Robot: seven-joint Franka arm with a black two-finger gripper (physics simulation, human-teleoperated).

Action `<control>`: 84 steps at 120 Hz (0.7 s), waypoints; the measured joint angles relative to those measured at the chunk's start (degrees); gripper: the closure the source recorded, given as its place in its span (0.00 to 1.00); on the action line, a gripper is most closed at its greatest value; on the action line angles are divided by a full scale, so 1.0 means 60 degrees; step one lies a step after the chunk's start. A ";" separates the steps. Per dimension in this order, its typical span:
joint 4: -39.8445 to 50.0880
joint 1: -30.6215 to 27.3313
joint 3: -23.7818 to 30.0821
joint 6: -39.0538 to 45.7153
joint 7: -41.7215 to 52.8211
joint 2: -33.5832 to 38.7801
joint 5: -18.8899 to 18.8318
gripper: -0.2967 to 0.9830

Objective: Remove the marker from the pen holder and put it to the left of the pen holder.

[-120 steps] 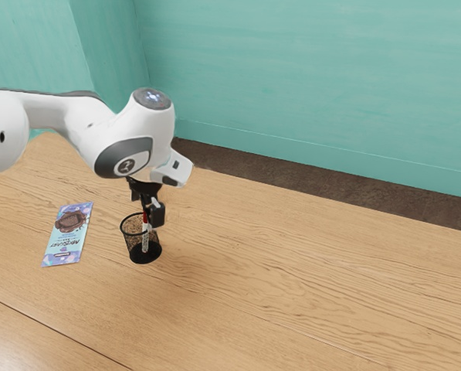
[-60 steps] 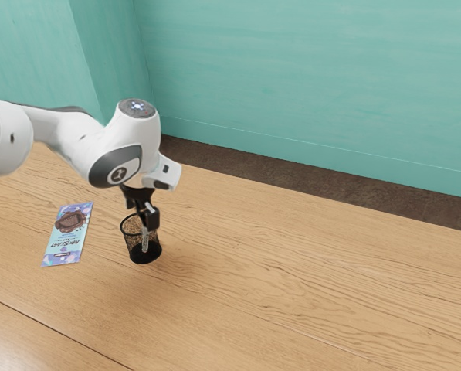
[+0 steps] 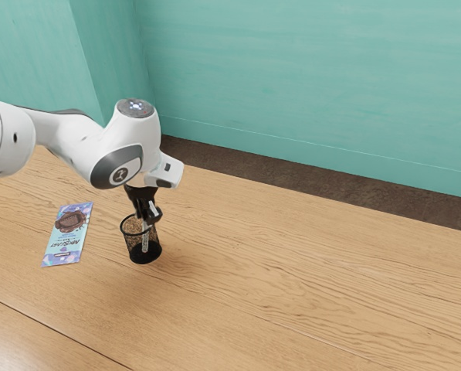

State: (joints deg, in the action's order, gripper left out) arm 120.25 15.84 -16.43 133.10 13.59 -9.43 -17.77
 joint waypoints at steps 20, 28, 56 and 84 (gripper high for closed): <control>0.0000 0.0000 0.0000 0.0132 0.0006 -0.0083 0.0002 0.71; 0.0000 0.0000 0.0000 0.0190 0.0009 -0.0087 0.0002 0.71; -0.0001 -0.0068 -0.0006 0.0410 0.0023 -0.0088 -0.0008 0.73; 0.0009 -0.0072 -0.0014 0.0543 -0.0044 -0.0086 -0.0092 0.80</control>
State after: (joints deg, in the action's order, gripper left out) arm 120.31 15.41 -16.52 136.35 13.33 -9.95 -18.32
